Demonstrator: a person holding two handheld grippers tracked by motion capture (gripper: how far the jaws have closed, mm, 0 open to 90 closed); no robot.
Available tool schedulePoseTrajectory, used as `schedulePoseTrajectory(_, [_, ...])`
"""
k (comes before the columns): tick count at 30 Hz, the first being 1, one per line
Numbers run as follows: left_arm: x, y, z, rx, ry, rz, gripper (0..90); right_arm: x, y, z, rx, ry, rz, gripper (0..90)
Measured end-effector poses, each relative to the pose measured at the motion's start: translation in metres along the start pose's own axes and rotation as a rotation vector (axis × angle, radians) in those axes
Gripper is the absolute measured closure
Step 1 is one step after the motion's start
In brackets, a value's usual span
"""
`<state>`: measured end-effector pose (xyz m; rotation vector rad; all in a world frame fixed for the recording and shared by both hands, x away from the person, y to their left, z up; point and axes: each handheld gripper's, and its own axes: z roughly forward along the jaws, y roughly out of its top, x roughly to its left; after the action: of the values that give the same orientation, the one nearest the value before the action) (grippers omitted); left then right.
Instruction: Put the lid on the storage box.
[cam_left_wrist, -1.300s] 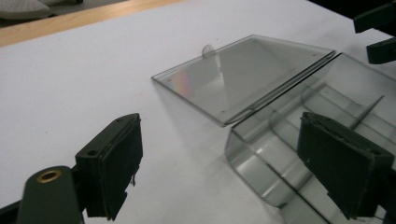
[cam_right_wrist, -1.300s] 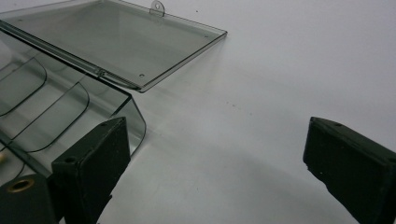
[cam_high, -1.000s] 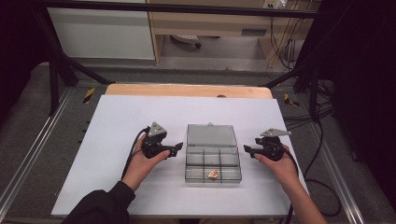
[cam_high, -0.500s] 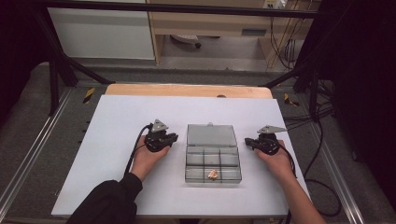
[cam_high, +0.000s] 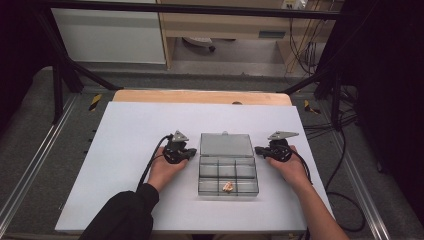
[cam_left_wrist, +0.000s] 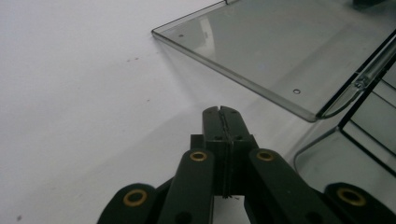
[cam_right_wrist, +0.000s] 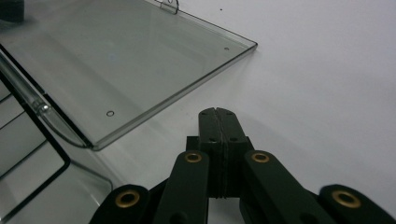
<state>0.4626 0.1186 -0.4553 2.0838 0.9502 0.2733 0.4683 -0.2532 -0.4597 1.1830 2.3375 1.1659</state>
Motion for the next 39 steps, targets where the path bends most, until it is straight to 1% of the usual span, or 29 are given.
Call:
schedulePoseTrajectory(2, [-0.001, 0.002, 0.004, 0.012, -0.006, 0.009, 90.0, -0.001, 0.002, 0.002, 0.000, 0.009, 0.001, 90.0])
schedulePoseTrajectory(3, [-0.001, 0.003, 0.005, 0.013, -0.010, 0.003, 90.0, -0.001, 0.003, 0.003, 0.004, 0.011, 0.006, 90.0])
schedulePoseTrajectory(10, [0.000, 0.008, 0.012, 0.002, -0.027, -0.005, 90.0, -0.003, 0.008, 0.008, 0.009, 0.035, 0.018, 90.0])
schedulePoseTrajectory(14, [-0.001, 0.011, 0.015, 0.006, -0.026, 0.006, 90.0, -0.001, 0.008, 0.009, 0.009, 0.048, -0.001, 90.0])
schedulePoseTrajectory(16, [0.000, 0.011, 0.015, 0.006, -0.031, -0.004, 90.0, -0.001, 0.008, 0.009, 0.010, 0.057, 0.005, 90.0])
schedulePoseTrajectory(18, [0.001, 0.011, 0.015, 0.008, -0.034, -0.005, 90.0, -0.002, 0.007, 0.009, 0.007, 0.062, 0.007, 90.0])
schedulePoseTrajectory(19, [0.000, 0.012, 0.016, 0.004, -0.032, -0.006, 90.0, -0.002, 0.007, 0.009, 0.008, 0.068, 0.016, 90.0])
schedulePoseTrajectory(21, [0.000, 0.012, 0.016, 0.003, -0.031, -0.002, 90.0, -0.001, 0.007, 0.011, 0.003, 0.083, 0.018, 90.0])
schedulePoseTrajectory(25, [0.000, 0.012, 0.017, -0.004, -0.028, -0.003, 90.0, -0.001, 0.008, 0.012, -0.003, 0.088, 0.014, 90.0])
schedulePoseTrajectory(28, [0.000, 0.014, 0.016, -0.017, -0.027, -0.002, 90.0, -0.001, 0.009, 0.012, -0.023, 0.088, 0.020, 90.0])
schedulePoseTrajectory(29, [0.001, 0.015, 0.015, -0.023, -0.023, 0.004, 90.0, -0.002, 0.009, 0.011, -0.029, 0.088, 0.021, 90.0])
schedulePoseTrajectory(30, [0.000, 0.015, 0.015, -0.026, -0.028, -0.001, 90.0, -0.003, 0.009, 0.010, -0.039, 0.087, 0.018, 90.0])
schedulePoseTrajectory(32, [0.001, 0.016, 0.014, -0.033, -0.024, 0.002, 90.0, -0.003, 0.010, 0.009, -0.053, 0.091, 0.020, 90.0])
schedulePoseTrajectory(33, [0.000, 0.016, 0.014, -0.035, -0.028, -0.002, 90.0, -0.004, 0.011, 0.008, -0.057, 0.092, 0.017, 90.0])
schedulePoseTrajectory(39, [-0.001, 0.018, 0.011, -0.047, -0.025, 0.003, 90.0, -0.004, 0.012, 0.006, -0.089, 0.092, 0.005, 90.0])
